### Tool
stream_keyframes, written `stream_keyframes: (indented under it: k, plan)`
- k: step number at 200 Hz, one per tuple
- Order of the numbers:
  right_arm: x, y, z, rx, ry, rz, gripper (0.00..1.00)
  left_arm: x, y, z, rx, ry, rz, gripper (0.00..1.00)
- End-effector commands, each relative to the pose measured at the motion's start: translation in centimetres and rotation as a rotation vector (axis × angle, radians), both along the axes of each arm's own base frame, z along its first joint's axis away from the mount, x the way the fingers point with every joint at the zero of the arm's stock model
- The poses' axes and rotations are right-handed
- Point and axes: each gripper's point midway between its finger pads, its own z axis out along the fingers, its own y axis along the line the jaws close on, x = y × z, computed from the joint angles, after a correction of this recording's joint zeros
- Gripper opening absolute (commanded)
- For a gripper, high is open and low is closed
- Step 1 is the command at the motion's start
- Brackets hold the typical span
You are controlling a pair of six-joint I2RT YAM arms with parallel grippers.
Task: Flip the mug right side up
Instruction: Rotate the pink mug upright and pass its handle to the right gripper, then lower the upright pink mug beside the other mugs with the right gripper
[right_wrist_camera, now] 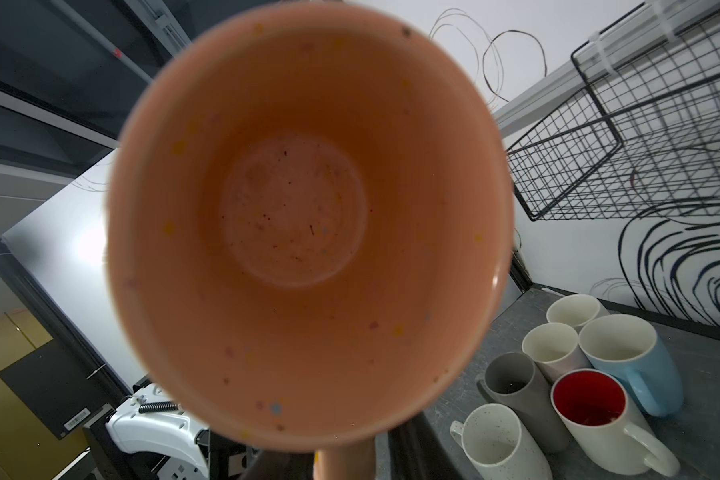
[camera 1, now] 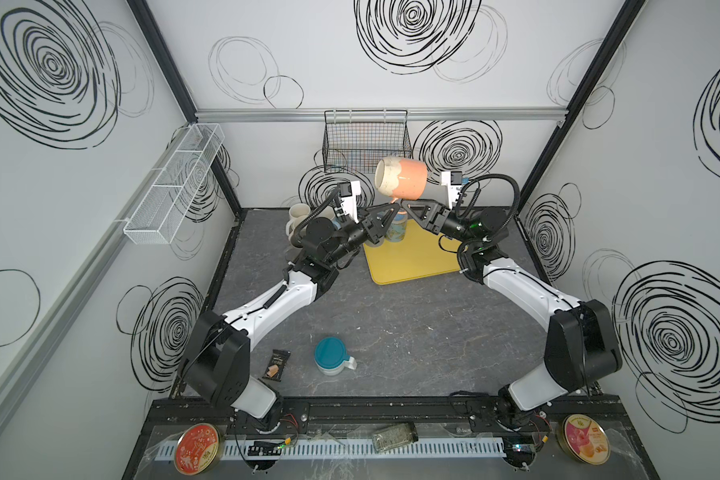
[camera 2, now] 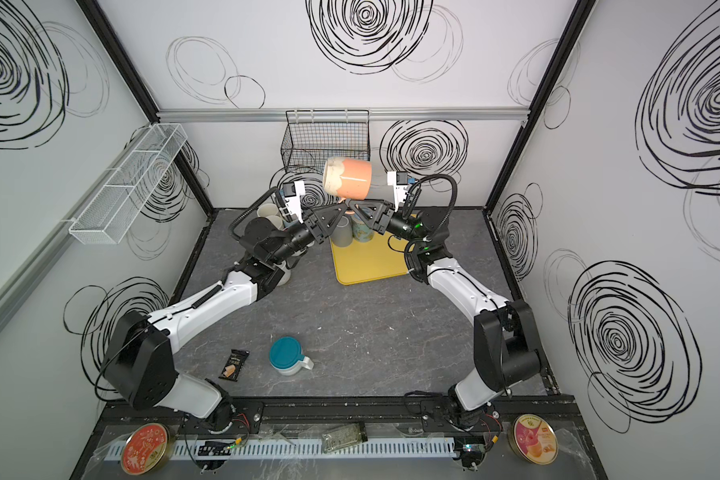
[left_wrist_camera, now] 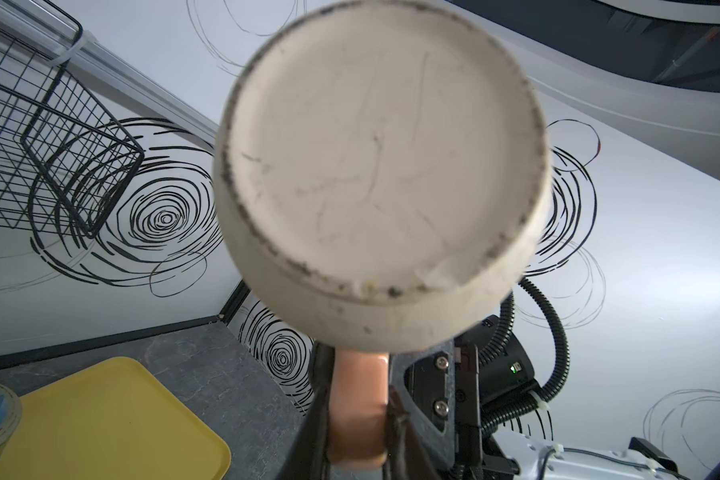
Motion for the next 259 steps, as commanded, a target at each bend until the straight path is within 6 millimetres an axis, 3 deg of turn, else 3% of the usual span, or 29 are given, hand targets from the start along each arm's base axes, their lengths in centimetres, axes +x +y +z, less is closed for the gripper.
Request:
stream_keyframes:
  k: [1, 28, 49, 86, 126, 186, 231, 259]
  plan:
    - [-1.3, 1.5, 1.4, 0.012, -0.057, 0.059, 0.25, -5.0, 1.4, 6.6, -0.098, -0.238, -0.071, 0.0]
    - [-1.5, 2.5, 1.0, -0.012, -0.073, 0.065, 0.0, -5.1, 2.2, 6.0, -0.083, -0.221, -0.061, 0.0]
    - [-1.2, 3.0, 0.9, -0.035, -0.108, 0.036, 0.0, -5.2, 3.4, 5.3, -0.069, -0.204, -0.033, 0.0]
    - [0.2, 4.1, 0.3, -0.133, -0.155, -0.018, 0.0, -5.2, 5.7, 3.3, -0.004, -0.163, 0.023, 0.22]
    - [2.0, 4.7, -1.5, -0.299, -0.194, -0.068, 0.0, -4.4, 8.9, 0.2, 0.079, -0.097, 0.118, 0.35]
    - [6.1, 4.2, -8.4, -0.713, -0.214, -0.275, 0.0, -2.6, 13.4, -4.4, 0.163, 0.029, 0.272, 0.43]
    - [7.9, 4.4, -14.5, -1.011, -0.227, -0.31, 0.0, -0.8, 16.6, -8.1, 0.218, 0.178, 0.378, 0.43]
    - [8.1, 5.6, -17.8, -1.13, -0.246, -0.282, 0.0, 0.0, 18.8, -10.0, 0.201, 0.263, 0.436, 0.43]
